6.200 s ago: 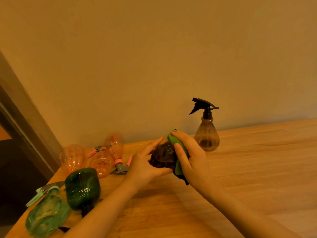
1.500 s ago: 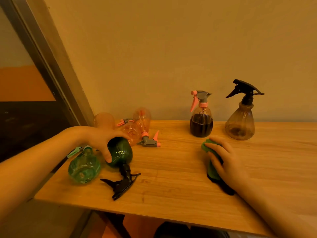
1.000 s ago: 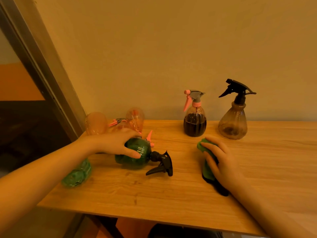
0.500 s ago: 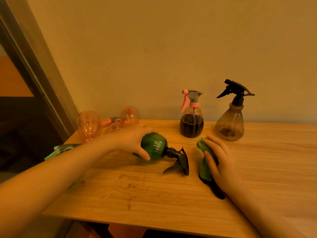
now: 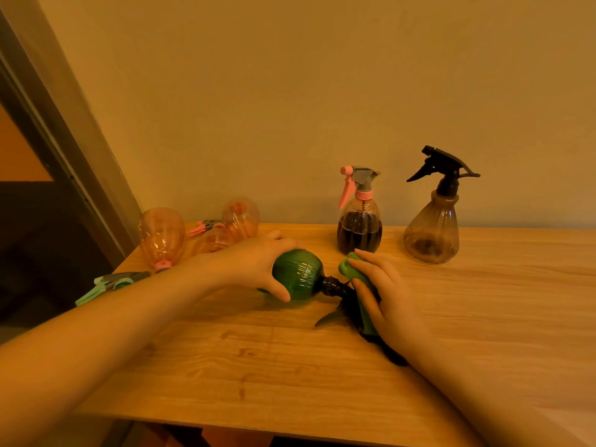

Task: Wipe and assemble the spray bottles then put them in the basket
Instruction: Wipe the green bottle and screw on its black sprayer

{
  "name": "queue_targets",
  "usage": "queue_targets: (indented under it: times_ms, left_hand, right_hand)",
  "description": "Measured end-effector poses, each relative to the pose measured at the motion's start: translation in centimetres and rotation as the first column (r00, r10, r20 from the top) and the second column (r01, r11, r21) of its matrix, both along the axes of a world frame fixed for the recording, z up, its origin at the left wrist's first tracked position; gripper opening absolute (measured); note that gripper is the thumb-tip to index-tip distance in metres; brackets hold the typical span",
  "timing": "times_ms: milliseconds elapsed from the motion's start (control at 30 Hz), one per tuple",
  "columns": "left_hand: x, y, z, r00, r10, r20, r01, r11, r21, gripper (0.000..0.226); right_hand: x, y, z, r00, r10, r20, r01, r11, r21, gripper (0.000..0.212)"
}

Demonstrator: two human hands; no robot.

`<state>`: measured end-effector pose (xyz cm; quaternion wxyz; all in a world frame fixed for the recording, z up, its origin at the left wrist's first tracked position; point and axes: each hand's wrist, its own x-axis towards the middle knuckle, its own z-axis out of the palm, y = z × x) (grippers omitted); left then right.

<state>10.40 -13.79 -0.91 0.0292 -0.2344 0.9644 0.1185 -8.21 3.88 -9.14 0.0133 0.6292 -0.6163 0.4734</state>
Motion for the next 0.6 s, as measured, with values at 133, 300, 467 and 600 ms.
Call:
queue_targets:
  times_ms: [133, 300, 467, 600]
  left_hand:
    - [-0.1, -0.1, 0.1, 1.0, 0.004, 0.001, -0.004, 1.0, 0.014, 0.096]
    - [-0.5, -0.1, 0.2, 1.0, -0.009, 0.011, 0.009, 1.0, 0.0, 0.095]
    - [-1.0, -0.4, 0.3, 0.999, -0.025, 0.044, 0.026, 0.999, -0.028, 0.097]
    - [-1.1, -0.6, 0.4, 0.998, -0.027, 0.053, 0.028, 1.0, -0.011, 0.097]
  right_hand:
    - [1.2, -1.4, 0.2, 0.996, 0.085, -0.004, -0.084, 0.992, 0.096, 0.04]
    - [1.2, -0.9, -0.4, 0.985, 0.171, -0.01, -0.161, 0.947, 0.277, 0.052]
    - [0.0, 0.9, -0.9, 0.973, 0.224, -0.053, -0.192, 0.917, 0.35, 0.051]
    - [-0.5, 2.3, -1.5, 0.953, 0.254, -0.164, -0.19, 0.925, 0.33, 0.049]
